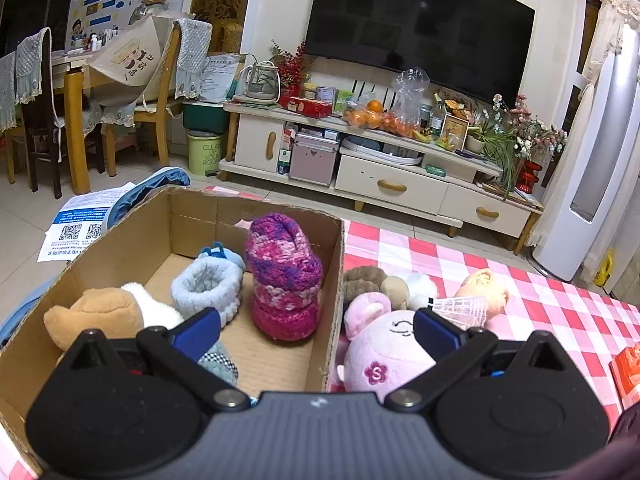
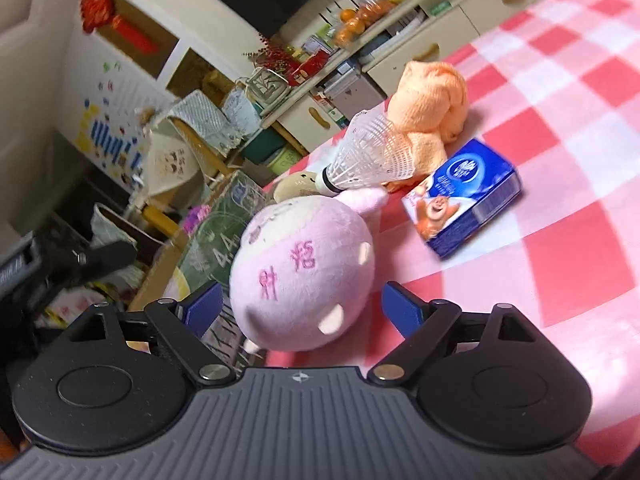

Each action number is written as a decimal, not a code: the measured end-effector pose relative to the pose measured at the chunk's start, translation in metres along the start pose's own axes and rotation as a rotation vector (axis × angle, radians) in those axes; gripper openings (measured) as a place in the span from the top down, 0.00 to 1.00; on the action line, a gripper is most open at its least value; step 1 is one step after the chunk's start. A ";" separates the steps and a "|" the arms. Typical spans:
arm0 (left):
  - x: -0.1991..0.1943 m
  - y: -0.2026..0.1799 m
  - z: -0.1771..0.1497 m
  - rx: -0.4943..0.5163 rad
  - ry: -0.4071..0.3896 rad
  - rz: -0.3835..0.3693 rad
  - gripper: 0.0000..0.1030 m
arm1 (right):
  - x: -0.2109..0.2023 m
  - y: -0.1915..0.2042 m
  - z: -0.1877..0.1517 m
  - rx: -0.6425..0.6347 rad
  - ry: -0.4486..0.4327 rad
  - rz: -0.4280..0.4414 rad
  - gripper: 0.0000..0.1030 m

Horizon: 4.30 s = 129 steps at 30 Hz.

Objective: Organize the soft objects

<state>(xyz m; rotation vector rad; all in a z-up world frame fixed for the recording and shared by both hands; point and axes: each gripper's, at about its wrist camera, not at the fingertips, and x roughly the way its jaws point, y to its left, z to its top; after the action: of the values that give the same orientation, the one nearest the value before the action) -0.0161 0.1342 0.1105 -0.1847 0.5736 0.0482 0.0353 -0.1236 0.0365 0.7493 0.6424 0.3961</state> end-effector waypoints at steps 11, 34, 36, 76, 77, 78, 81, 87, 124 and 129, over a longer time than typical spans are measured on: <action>0.000 0.001 0.001 -0.011 0.002 -0.005 0.01 | 0.036 0.008 0.005 0.040 0.003 -0.045 0.00; 0.003 -0.024 -0.006 0.048 0.022 -0.034 0.01 | -0.026 -0.011 0.008 -0.157 -0.057 -0.203 0.03; 0.004 -0.029 -0.007 0.061 0.024 -0.038 0.01 | -0.034 -0.016 0.008 -0.181 -0.071 -0.233 0.03; 0.090 -0.168 -0.069 0.533 0.052 -0.127 0.16 | -0.081 -0.068 0.030 -0.104 -0.155 -0.311 0.00; 0.093 -0.169 -0.069 0.538 0.047 -0.130 0.18 | -0.081 -0.070 0.030 -0.096 -0.155 -0.303 0.00; 0.095 -0.170 -0.070 0.545 0.042 -0.134 0.19 | -0.082 -0.071 0.031 -0.093 -0.156 -0.298 0.00; 0.103 -0.175 -0.068 0.581 0.027 -0.143 0.21 | -0.086 -0.071 0.031 -0.094 -0.154 -0.287 0.00; 0.118 -0.182 -0.066 0.617 0.015 -0.161 0.35 | -0.087 -0.071 0.033 -0.090 -0.156 -0.274 0.00; 0.061 -0.168 -0.074 0.379 0.161 -0.335 0.76 | -0.101 -0.067 0.017 0.089 -0.186 -0.128 0.00; 0.046 -0.160 -0.071 0.358 0.156 -0.345 0.76 | -0.104 -0.059 0.015 0.058 -0.190 -0.121 0.00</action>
<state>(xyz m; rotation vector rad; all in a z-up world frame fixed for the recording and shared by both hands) 0.0004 -0.0367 0.0524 0.0636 0.6885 -0.4041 -0.0256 -0.2275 0.0429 0.7889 0.5188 0.1929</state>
